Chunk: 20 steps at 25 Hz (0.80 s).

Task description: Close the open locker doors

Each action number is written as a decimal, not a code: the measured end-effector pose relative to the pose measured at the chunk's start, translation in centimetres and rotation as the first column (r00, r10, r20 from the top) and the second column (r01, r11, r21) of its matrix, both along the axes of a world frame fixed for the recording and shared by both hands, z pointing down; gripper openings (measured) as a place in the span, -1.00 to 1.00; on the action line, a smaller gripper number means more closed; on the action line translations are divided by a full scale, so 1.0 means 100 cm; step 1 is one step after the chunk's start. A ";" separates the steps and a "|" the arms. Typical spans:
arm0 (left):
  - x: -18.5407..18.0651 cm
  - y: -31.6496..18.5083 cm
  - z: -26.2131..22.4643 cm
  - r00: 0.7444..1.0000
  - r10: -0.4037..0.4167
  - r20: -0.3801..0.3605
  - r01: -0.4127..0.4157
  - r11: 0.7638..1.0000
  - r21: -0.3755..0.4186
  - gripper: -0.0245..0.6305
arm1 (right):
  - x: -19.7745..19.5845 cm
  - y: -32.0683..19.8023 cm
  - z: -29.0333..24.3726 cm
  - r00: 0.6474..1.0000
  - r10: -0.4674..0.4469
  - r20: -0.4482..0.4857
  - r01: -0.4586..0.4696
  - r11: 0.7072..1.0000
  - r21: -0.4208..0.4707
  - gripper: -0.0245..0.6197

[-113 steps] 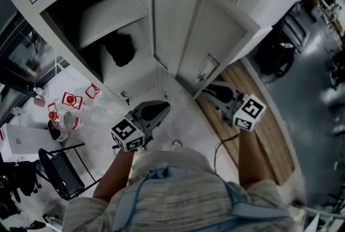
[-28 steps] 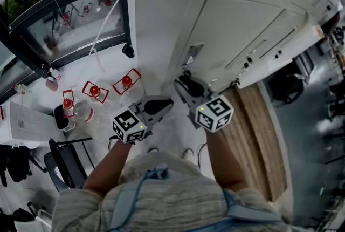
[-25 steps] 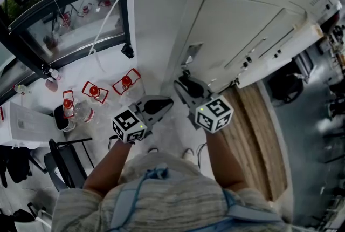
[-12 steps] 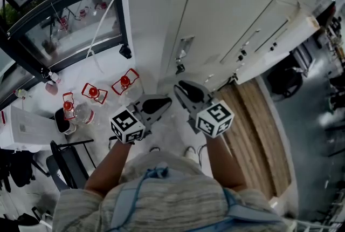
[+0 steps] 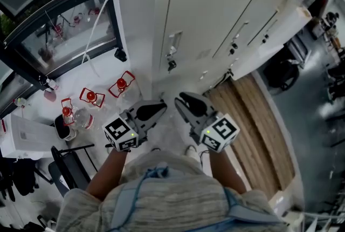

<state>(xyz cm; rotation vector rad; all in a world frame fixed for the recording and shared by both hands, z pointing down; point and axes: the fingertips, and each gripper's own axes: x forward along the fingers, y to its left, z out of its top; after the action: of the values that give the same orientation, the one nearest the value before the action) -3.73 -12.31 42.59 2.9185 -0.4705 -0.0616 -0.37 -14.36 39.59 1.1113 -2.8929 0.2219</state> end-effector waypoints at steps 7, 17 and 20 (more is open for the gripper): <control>0.008 0.020 -0.023 0.999 0.035 -0.005 -0.035 0.998 0.054 -0.92 | 0.000 0.029 -0.006 1.000 -0.016 0.026 0.016 1.000 0.014 -0.68; 0.018 0.037 -0.034 0.996 0.082 -0.019 -0.080 0.993 0.088 -0.92 | 0.003 0.050 -0.003 0.997 0.011 0.075 -0.010 1.000 -0.003 -0.91; 0.020 0.041 -0.030 0.995 0.102 -0.001 -0.101 0.991 0.091 -0.92 | 0.000 0.055 -0.003 0.998 0.009 0.070 -0.009 1.000 0.001 -0.91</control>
<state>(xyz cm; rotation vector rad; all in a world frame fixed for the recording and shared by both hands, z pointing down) -1.74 -8.23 39.56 3.0250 -0.3257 -0.0795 -0.40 -8.85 39.29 1.1393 -2.9498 0.2636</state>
